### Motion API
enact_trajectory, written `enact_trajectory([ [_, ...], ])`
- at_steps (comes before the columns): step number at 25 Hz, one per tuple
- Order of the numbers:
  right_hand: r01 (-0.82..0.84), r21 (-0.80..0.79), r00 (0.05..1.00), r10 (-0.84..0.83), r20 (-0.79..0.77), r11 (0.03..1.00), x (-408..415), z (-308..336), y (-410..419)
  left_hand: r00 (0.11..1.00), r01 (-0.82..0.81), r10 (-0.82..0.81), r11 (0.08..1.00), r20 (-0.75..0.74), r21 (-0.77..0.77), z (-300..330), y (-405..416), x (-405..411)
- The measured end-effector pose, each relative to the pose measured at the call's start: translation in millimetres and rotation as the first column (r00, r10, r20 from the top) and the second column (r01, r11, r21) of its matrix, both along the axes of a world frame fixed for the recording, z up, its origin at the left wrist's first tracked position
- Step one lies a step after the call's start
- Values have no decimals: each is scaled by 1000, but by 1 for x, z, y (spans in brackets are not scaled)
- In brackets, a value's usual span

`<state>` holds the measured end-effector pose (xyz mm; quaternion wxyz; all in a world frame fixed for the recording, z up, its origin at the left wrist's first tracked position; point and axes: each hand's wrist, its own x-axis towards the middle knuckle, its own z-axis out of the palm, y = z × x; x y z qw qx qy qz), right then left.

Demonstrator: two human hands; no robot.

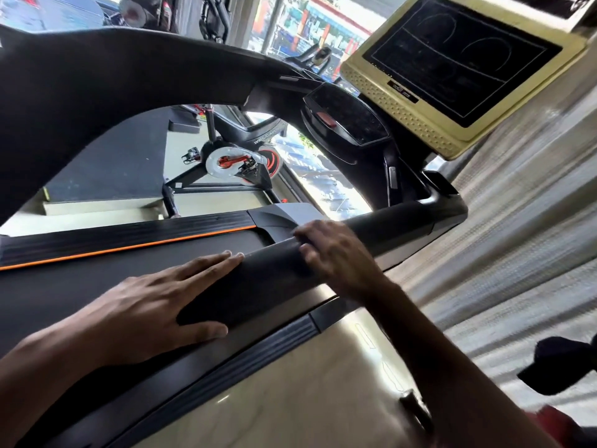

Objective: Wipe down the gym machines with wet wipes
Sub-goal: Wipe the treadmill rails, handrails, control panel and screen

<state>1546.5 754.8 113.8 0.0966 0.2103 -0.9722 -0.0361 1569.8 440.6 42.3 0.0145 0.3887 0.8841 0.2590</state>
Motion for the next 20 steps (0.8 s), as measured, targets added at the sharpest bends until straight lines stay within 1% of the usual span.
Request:
enact_trajectory([
  [1, -20, 88, 1000, 18, 16, 996, -14, 3, 14, 999, -24, 24, 1000, 44, 8, 5, -2, 2],
  [2, 56, 220, 987, -87, 133, 974, -20, 20, 18, 997, -45, 44, 999, 64, 18, 8, -2, 2],
  [3, 138, 316, 972, -189, 137, 939, -32, 28, 26, 996, -43, 42, 999, 83, 10, 11, -2, 4],
  [4, 224, 393, 931, -315, 184, 892, -33, 43, 14, 995, -49, 48, 999, 90, 8, 13, 0, 4],
  [5, 226, 358, 915, -324, 241, 906, -42, 42, 4, 995, -61, 61, 998, 84, 0, 13, 0, 4],
  [6, 171, 341, 926, -269, 265, 924, -38, 35, -16, 994, -71, 71, 997, 78, -1, 11, -1, 4],
  [7, 50, 304, 974, -114, 195, 951, -26, 17, -34, 996, -66, 67, 998, 64, -18, 11, -3, 6],
  [8, -21, 232, 992, -8, 124, 973, -10, 3, -42, 996, -63, 64, 998, 60, -27, 10, -7, 8],
  [9, -70, 83, 997, 66, 44, 994, 8, -10, -43, 995, -66, 68, 997, 78, -36, 8, -13, 12],
  [10, -78, -21, 997, 78, -17, 997, 29, -15, -42, 994, -64, 68, 997, 91, -45, 4, -19, 14],
  [11, -119, -87, 990, 111, -91, 989, 42, -27, -31, 993, -62, 66, 997, 94, -48, 3, -24, 16],
  [12, -129, -90, 979, 113, -170, 988, 52, -36, -17, 994, -66, 69, 997, 87, -40, 1, -27, 17],
  [13, -92, -94, 970, 68, -232, 991, 54, -42, 0, 994, -79, 82, 996, 75, -34, 1, -30, 18],
  [14, -1, -101, 962, -27, -273, 995, 50, -41, 13, 993, -84, 86, 996, 80, -26, -1, -31, 18],
  [15, 134, -124, 943, -165, -290, 983, 42, -39, 18, 992, -86, 89, 996, 94, -26, 0, -31, 19],
  [16, 261, -154, 916, -294, -272, 953, 34, -36, 13, 991, -86, 88, 996, 98, -19, 1, -30, 19],
  [17, 323, -182, 900, -361, -244, 929, 28, -34, -3, 991, -92, 93, 996, 100, -22, 1, -29, 19],
  [18, 316, -185, 913, -352, -208, 930, 27, -30, -27, 990, -102, 105, 994, 93, -37, 0, -28, 18],
  [20, 166, -119, 966, -186, -177, 979, 41, -39, -68, 987, -129, 136, 989, 86, -76, 2, -28, 19],
])
